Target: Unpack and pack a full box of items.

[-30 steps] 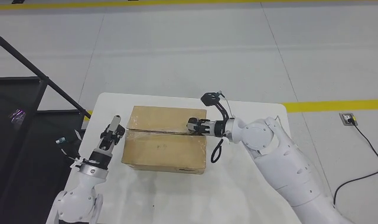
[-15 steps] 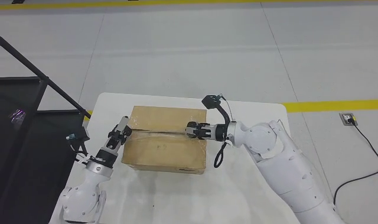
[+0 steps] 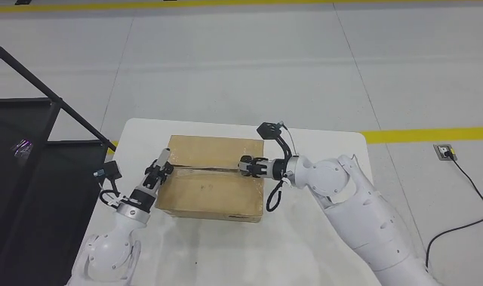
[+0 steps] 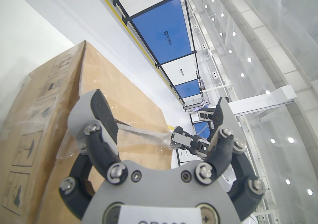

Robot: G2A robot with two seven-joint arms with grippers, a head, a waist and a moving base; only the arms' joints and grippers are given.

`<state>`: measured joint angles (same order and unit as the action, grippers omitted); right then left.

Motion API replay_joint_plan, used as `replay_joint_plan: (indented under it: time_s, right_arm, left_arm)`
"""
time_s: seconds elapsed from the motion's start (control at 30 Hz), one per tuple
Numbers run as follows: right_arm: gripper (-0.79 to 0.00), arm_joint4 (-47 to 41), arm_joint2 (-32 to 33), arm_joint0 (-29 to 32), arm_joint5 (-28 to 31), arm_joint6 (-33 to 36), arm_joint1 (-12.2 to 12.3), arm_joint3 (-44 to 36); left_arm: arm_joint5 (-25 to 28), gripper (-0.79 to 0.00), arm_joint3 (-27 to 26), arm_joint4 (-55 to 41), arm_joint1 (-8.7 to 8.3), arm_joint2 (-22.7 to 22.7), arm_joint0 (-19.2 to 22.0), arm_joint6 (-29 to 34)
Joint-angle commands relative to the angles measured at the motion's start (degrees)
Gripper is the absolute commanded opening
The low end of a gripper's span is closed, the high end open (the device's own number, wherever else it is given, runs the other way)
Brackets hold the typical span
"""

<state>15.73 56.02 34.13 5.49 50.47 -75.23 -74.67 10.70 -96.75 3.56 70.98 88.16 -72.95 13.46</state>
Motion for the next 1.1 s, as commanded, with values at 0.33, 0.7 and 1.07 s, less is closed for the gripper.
replay_joint_plan:
  time_s: [0.33, 0.7, 1.07]
  right_arm:
    - [-0.206, 1.1, 0.96, 0.7, -1.08, -1.89, 0.21, -0.32]
    - [-0.203, -1.69, 4.92, 3.31, -1.3, -10.37, 0.46, -4.09]
    - [-0.554, -13.47, 1.52, -0.06, 1.59, -1.29, -0.83, 0.87]
  left_arm:
    - [-0.39, 0.0, 0.82, 0.46, 0.11, -1.18, 0.9, -0.17]
    - [-0.61, 0.0, 1.07, 0.39, 0.13, -1.36, 1.16, -0.24]
    - [-0.63, 0.0, 1.14, 0.15, 0.15, -1.52, 1.24, -0.34]
